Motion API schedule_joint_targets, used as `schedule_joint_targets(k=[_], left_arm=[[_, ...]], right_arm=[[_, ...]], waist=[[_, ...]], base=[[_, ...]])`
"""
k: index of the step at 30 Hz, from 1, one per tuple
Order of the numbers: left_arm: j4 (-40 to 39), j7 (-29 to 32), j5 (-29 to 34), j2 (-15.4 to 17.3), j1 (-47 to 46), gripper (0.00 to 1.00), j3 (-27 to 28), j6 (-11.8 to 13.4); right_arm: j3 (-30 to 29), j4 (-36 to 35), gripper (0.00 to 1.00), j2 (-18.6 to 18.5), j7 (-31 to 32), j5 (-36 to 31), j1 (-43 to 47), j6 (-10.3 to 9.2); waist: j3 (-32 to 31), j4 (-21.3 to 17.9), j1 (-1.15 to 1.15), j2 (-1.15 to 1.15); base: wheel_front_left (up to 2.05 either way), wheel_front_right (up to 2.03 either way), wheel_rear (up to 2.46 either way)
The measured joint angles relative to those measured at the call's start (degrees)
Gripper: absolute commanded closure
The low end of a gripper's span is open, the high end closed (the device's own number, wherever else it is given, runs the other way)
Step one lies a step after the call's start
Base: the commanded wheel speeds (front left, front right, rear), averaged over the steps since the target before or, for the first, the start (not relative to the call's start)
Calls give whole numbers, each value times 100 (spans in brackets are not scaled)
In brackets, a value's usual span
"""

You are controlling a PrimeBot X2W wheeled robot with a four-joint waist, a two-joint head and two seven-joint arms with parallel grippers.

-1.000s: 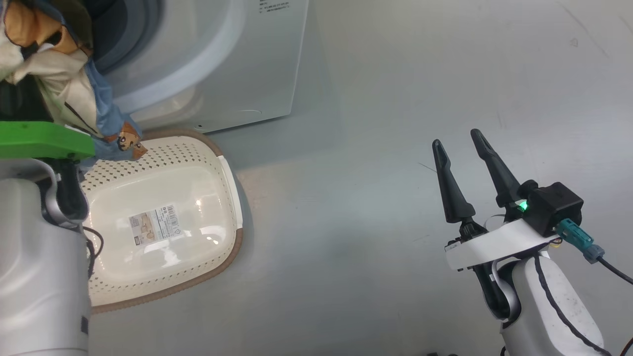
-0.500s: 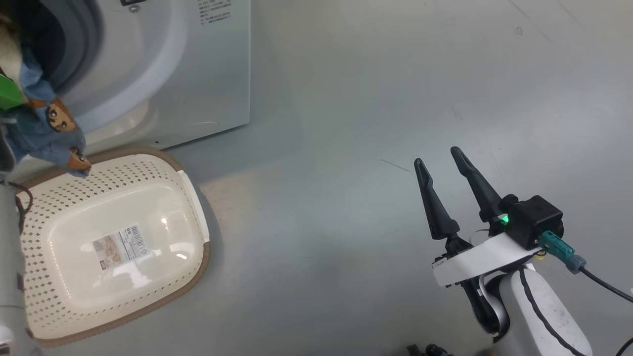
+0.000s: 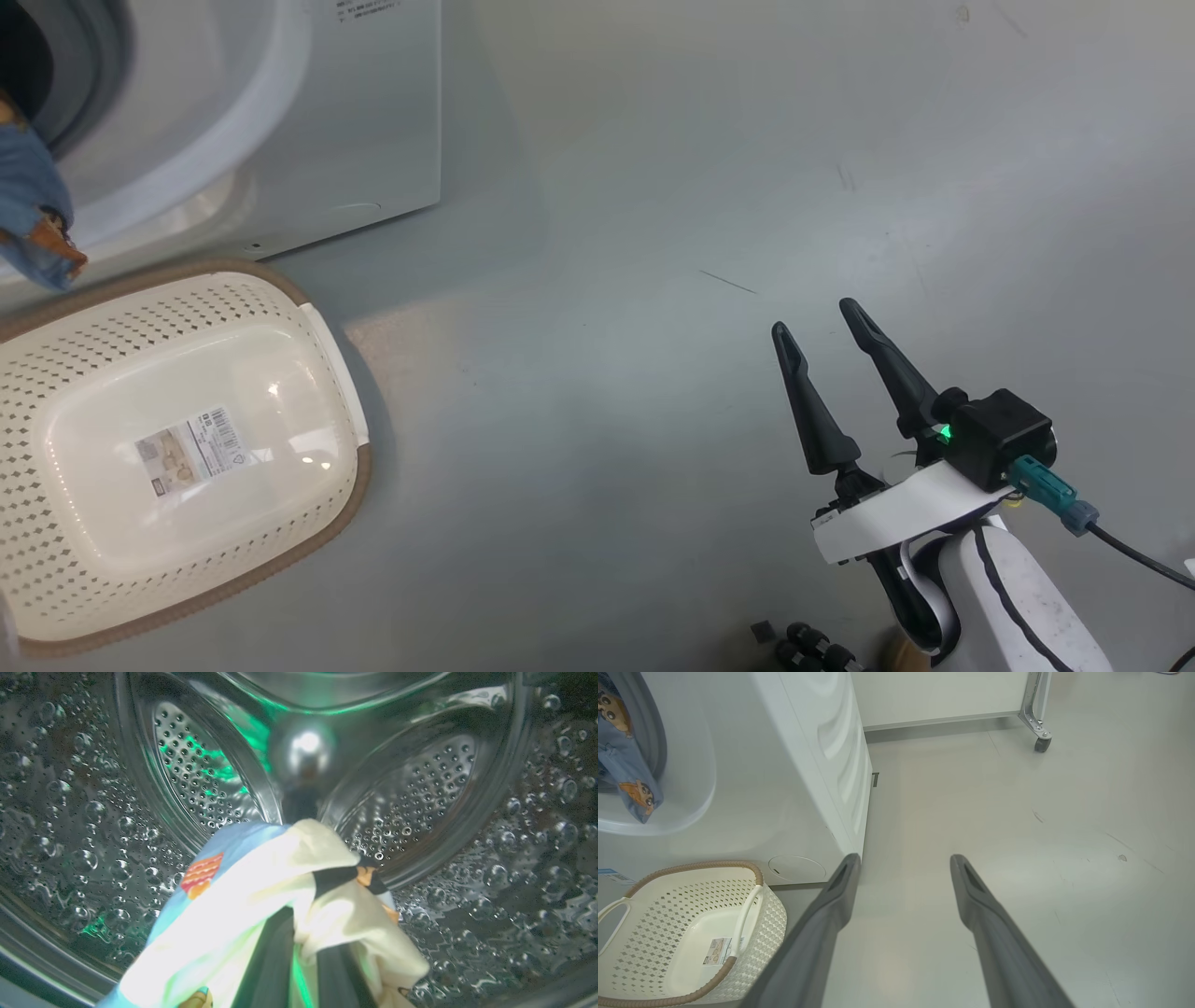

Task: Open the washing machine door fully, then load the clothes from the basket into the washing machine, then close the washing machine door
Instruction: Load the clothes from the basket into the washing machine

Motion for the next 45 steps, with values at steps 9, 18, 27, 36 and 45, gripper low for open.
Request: schedule_joint_targets(k=[9,18,27,36,45], left_arm=[[16,-548,260,241,-558,100,104,282],[213,-677,303,208,-940,100,168,400],[759,-676,570,185,-886,45,-132,400],[1371,-297,875,200,-889,0,-485,400],[1712,-19,966,45,-900,0,-646,430]], right_arm=[[5,-123,0,-5,0,-1,2,0],[-3,-208,0,-1,0,-1,2,0],[20,-207,0,3,0,-1,-2,0],[11,-157,0,11,0,5,-1,0],[-56,-109,0,5,0,5,2,0]], waist=[[213,-53,0,0],[364,-40,0,0],[383,-30,0,0],[320,-29,0,0],[167,84,0,0]], base=[[0,0,0],[0,0,0],[0,0,0],[0,0,0],[0,0,0]])
